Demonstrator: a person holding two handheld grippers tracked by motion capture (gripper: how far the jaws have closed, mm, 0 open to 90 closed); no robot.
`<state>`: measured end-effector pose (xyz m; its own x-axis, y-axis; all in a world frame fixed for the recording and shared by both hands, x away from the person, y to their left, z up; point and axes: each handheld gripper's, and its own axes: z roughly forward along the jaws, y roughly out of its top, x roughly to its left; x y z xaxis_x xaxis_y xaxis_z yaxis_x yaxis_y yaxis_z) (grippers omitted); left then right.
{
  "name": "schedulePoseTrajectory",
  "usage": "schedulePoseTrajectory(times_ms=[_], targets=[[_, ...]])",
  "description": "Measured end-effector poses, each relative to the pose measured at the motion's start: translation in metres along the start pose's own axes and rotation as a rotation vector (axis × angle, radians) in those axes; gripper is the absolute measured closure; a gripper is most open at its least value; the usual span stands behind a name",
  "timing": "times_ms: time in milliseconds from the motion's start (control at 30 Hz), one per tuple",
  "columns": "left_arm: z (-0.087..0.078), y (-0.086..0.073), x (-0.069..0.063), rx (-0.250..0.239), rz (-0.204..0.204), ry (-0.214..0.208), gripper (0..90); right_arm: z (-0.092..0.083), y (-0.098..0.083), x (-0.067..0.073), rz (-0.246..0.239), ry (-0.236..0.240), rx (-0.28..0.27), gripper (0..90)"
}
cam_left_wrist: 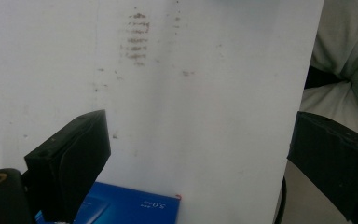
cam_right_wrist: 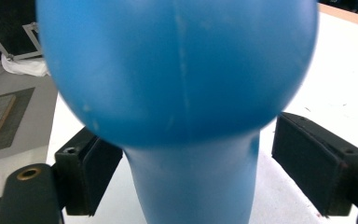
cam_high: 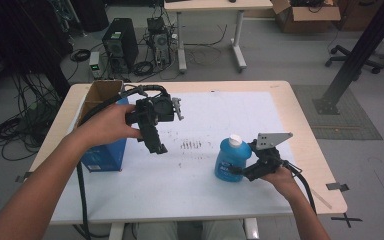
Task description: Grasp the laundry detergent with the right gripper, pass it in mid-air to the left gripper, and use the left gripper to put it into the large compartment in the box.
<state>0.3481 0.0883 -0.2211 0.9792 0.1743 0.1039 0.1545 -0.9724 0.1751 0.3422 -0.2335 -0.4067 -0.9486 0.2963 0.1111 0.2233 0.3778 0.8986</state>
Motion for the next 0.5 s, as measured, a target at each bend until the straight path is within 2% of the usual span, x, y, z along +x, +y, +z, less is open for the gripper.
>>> schedulePoseTrajectory(times_ms=[500], targets=[[0.0001,-0.0012,0.0001,0.0,-0.004,-0.002,6.0,-0.0008,0.0007,0.0,-0.007,0.019,-0.005,27.6]])
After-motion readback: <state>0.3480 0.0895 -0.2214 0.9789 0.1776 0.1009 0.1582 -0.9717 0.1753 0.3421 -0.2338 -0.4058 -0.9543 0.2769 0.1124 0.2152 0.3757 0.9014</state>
